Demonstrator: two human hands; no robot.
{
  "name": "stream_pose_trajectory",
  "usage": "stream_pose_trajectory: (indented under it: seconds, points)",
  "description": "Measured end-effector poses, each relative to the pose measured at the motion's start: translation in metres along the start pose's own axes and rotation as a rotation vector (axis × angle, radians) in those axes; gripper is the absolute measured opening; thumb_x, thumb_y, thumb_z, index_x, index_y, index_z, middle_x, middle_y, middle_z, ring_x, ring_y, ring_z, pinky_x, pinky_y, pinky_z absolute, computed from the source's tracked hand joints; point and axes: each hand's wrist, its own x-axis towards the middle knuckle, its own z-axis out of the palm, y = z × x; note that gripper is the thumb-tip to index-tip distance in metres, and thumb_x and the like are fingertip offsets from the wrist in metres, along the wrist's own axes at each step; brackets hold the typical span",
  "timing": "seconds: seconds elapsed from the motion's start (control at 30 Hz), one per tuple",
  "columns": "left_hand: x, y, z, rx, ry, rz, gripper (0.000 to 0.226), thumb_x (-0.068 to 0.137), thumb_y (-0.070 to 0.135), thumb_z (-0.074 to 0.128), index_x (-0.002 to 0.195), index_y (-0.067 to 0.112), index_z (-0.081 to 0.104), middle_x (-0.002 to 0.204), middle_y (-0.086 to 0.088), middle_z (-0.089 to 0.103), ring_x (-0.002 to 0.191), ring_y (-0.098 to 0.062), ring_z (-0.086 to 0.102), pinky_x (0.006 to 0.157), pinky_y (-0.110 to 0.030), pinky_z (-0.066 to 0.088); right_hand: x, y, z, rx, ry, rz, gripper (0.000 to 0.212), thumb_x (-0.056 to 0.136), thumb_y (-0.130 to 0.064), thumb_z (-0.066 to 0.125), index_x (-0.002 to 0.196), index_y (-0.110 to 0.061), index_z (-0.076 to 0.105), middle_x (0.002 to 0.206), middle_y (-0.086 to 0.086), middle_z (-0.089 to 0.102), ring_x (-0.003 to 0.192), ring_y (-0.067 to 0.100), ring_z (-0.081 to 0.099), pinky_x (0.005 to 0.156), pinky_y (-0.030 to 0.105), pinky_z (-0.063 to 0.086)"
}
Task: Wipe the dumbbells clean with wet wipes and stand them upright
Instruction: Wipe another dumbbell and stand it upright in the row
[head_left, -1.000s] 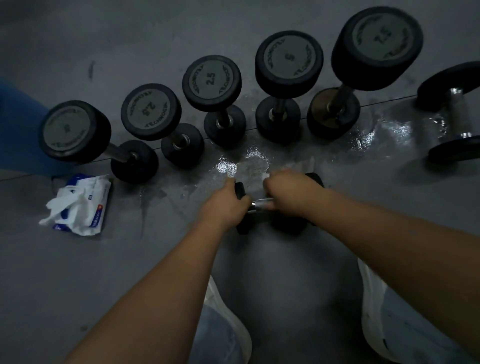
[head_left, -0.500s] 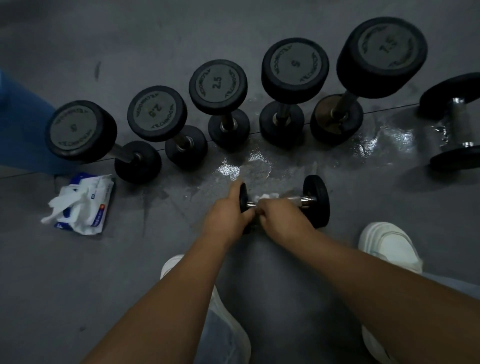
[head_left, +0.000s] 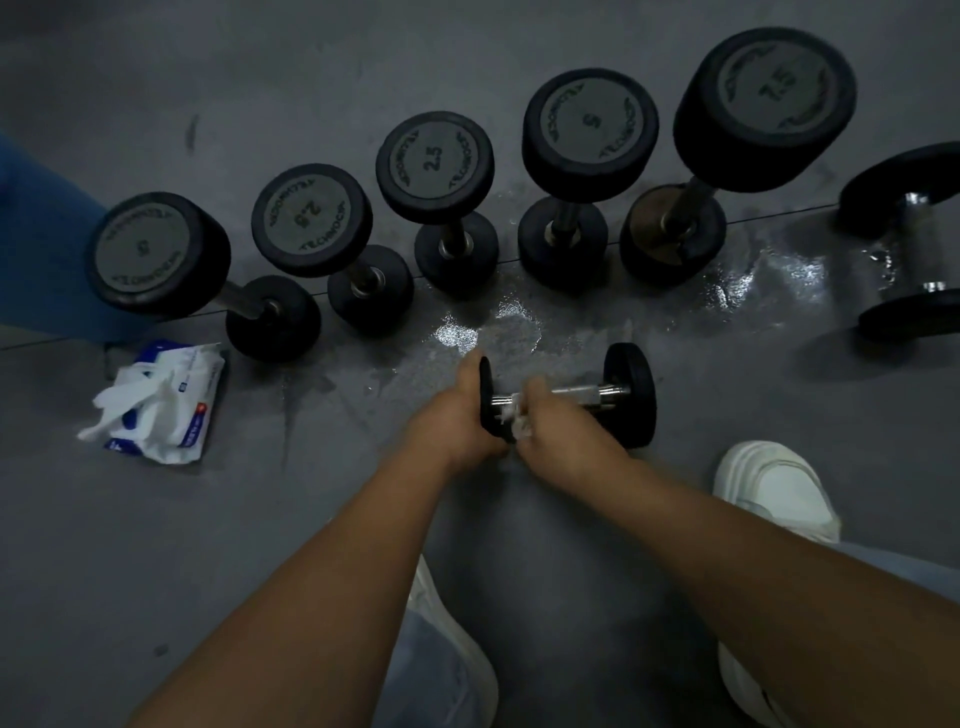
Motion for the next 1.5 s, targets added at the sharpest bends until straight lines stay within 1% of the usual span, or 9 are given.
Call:
stream_pose_trajectory:
  seconds: [0.27, 0.4, 0.73, 0.9, 1.13, 1.2, 1.3, 1.4, 1.5]
  points:
    - [0.0, 0.0, -0.001, -0.045, -0.001, -0.004, 0.12, 0.065, 0.017, 0.082, 0.154, 0.035, 0.003, 0.121, -0.011, 0.063, 0.098, -0.028, 0.063, 0.078, -0.03, 0.05, 0.002, 0.018, 0.008, -0.125, 0.151, -0.043, 0.013, 0.091, -0.019, 0.056, 0.094, -0.015, 0.068, 0.097, 0.009, 0.062, 0.088, 0.029, 0.061, 0.074, 0.036, 0.05]
    - [0.004, 0.0, -0.002, -0.022, -0.011, -0.019, 0.119, 0.066, 0.018, 0.081, 0.155, 0.034, 0.003, 0.124, -0.014, 0.062, 0.102, -0.03, 0.063, 0.081, -0.031, 0.051, 0.007, 0.027, -0.006, -0.285, 0.394, -0.053, 0.023, 0.094, -0.025, 0.056, 0.087, -0.01, 0.072, 0.096, 0.007, 0.062, 0.088, 0.028, 0.057, 0.07, 0.035, 0.051]
    - [0.011, 0.008, -0.011, 0.008, -0.014, -0.082, 0.117, 0.064, 0.023, 0.078, 0.154, 0.038, 0.005, 0.125, -0.012, 0.059, 0.102, -0.03, 0.061, 0.082, -0.033, 0.054, 0.002, 0.006, -0.041, -0.679, 0.014, 0.006, 0.019, 0.092, -0.015, 0.054, 0.107, -0.015, 0.066, 0.113, 0.006, 0.059, 0.097, 0.028, 0.063, 0.067, 0.031, 0.038]
    - [0.011, 0.012, -0.011, -0.09, 0.012, -0.131, 0.095, 0.057, 0.028, 0.075, 0.141, 0.032, 0.031, 0.109, -0.01, 0.059, 0.094, -0.033, 0.063, 0.078, -0.041, 0.058, 0.006, 0.019, -0.035, -0.67, -0.061, 0.075, 0.042, 0.091, -0.006, 0.048, 0.133, -0.008, 0.045, 0.13, 0.012, 0.05, 0.102, 0.032, 0.063, 0.072, 0.038, 0.05]
    - [0.008, 0.008, -0.017, -0.188, -0.081, -0.142, 0.055, 0.065, 0.04, 0.065, 0.116, 0.024, 0.051, 0.105, -0.012, 0.063, 0.078, -0.028, 0.064, 0.061, -0.037, 0.057, 0.018, 0.011, -0.051, -0.673, -0.21, 0.12, 0.025, 0.091, -0.011, 0.053, 0.114, -0.014, 0.062, 0.122, 0.008, 0.06, 0.112, 0.028, 0.059, 0.091, 0.036, 0.046]
    - [0.005, 0.006, -0.013, -0.198, -0.087, -0.159, 0.063, 0.075, 0.042, 0.062, 0.133, 0.027, 0.044, 0.118, -0.014, 0.061, 0.088, -0.031, 0.065, 0.067, -0.036, 0.058, 0.011, 0.009, -0.055, -0.699, -0.285, 0.132, 0.025, 0.09, -0.013, 0.054, 0.114, -0.015, 0.062, 0.121, 0.008, 0.06, 0.112, 0.027, 0.058, 0.093, 0.036, 0.045]
    - [0.003, 0.005, -0.007, 0.058, -0.037, -0.059, 0.082, 0.084, 0.053, 0.058, 0.153, 0.032, 0.018, 0.14, -0.014, 0.053, 0.121, -0.034, 0.056, 0.101, -0.042, 0.047, 0.009, 0.008, -0.051, -0.563, -0.215, 0.181, 0.025, 0.093, -0.016, 0.051, 0.116, -0.015, 0.061, 0.121, 0.009, 0.06, 0.111, 0.028, 0.057, 0.091, 0.034, 0.044]
    - [-0.004, 0.008, -0.001, 0.134, -0.113, 0.032, 0.115, 0.072, 0.049, 0.078, 0.156, 0.031, 0.002, 0.137, -0.01, 0.057, 0.12, -0.029, 0.057, 0.099, -0.038, 0.047, -0.014, 0.007, -0.012, -0.381, -0.085, 0.132, 0.027, 0.097, -0.022, 0.047, 0.122, -0.018, 0.054, 0.128, 0.01, 0.057, 0.109, 0.03, 0.06, 0.088, 0.036, 0.048]
    - [-0.005, 0.006, 0.003, 0.169, -0.096, 0.04, 0.121, 0.064, 0.037, 0.085, 0.155, 0.029, 0.004, 0.128, -0.01, 0.061, 0.111, -0.029, 0.06, 0.092, -0.037, 0.051, -0.036, 0.02, 0.013, -0.222, -0.04, 0.068, 0.042, 0.101, -0.026, 0.038, 0.143, -0.03, 0.034, 0.155, -0.005, 0.031, 0.12, 0.028, 0.055, 0.096, 0.038, 0.047]
